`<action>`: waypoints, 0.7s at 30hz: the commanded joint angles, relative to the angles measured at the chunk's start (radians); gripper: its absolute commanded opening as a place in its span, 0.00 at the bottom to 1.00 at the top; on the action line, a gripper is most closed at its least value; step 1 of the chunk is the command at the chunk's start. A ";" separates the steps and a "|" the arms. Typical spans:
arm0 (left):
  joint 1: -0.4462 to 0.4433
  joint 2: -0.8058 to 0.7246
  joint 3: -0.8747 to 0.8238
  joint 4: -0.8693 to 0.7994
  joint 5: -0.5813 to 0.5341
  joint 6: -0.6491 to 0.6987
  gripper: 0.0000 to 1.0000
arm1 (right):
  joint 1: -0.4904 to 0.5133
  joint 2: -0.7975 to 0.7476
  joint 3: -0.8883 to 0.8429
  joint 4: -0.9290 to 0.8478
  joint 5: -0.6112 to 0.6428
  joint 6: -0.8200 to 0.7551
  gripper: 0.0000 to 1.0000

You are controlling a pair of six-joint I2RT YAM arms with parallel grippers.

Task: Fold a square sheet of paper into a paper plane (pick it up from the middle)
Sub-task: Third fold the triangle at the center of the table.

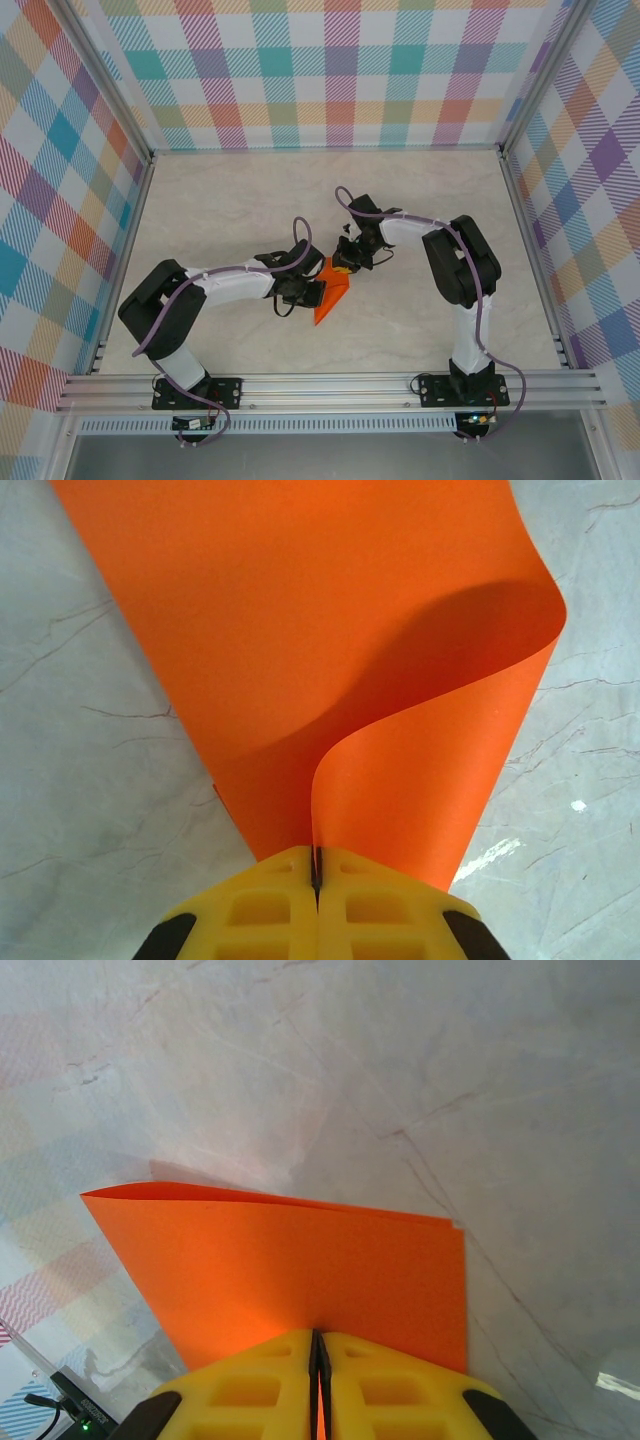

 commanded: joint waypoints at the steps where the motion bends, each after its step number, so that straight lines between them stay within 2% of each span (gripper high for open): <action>1: 0.012 0.006 0.015 -0.026 -0.022 -0.017 0.00 | 0.018 0.051 -0.012 -0.062 0.045 -0.004 0.12; 6: 0.012 0.003 0.014 -0.028 -0.044 -0.020 0.00 | 0.018 0.051 -0.018 -0.062 0.047 -0.001 0.12; 21: 0.014 0.027 0.002 -0.015 -0.018 -0.028 0.00 | 0.020 0.050 -0.020 -0.060 0.049 0.001 0.13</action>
